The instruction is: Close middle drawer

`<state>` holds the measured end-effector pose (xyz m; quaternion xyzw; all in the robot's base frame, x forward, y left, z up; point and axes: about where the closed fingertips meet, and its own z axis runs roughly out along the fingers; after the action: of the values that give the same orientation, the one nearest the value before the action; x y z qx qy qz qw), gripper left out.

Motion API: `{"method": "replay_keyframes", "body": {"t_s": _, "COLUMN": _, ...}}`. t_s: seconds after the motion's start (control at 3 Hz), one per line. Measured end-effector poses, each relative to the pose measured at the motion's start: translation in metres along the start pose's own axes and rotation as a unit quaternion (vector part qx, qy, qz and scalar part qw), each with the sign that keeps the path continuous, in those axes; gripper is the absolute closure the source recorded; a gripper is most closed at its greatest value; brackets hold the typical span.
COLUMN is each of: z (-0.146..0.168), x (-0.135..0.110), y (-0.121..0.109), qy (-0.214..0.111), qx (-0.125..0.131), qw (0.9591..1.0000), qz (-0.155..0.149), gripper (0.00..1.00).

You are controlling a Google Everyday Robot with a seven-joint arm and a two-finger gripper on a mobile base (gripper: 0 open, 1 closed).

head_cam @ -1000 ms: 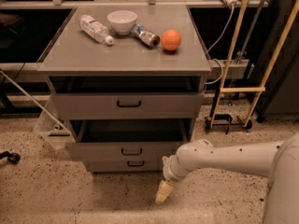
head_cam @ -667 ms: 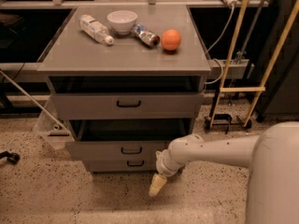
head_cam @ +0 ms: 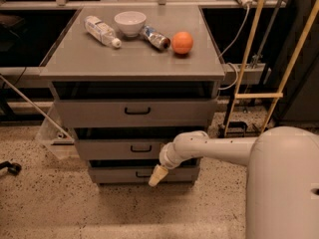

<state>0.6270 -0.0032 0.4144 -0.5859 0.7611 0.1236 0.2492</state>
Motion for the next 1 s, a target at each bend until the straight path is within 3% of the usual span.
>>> {"method": "replay_keyframes", "body": {"t_s": 0.67, "z": -0.0023, "x": -0.0110, "y": -0.0173, "qy": -0.035, "qx": 0.013, "qw": 0.9990, "qz": 0.024, "gripper": 0.00}}
{"method": "replay_keyframes", "body": {"t_s": 1.0, "z": -0.0023, "x": -0.0109, "y": -0.0174, "qy": -0.035, "qx": 0.013, "qw": 0.9990, "qz": 0.024, "gripper": 0.00}}
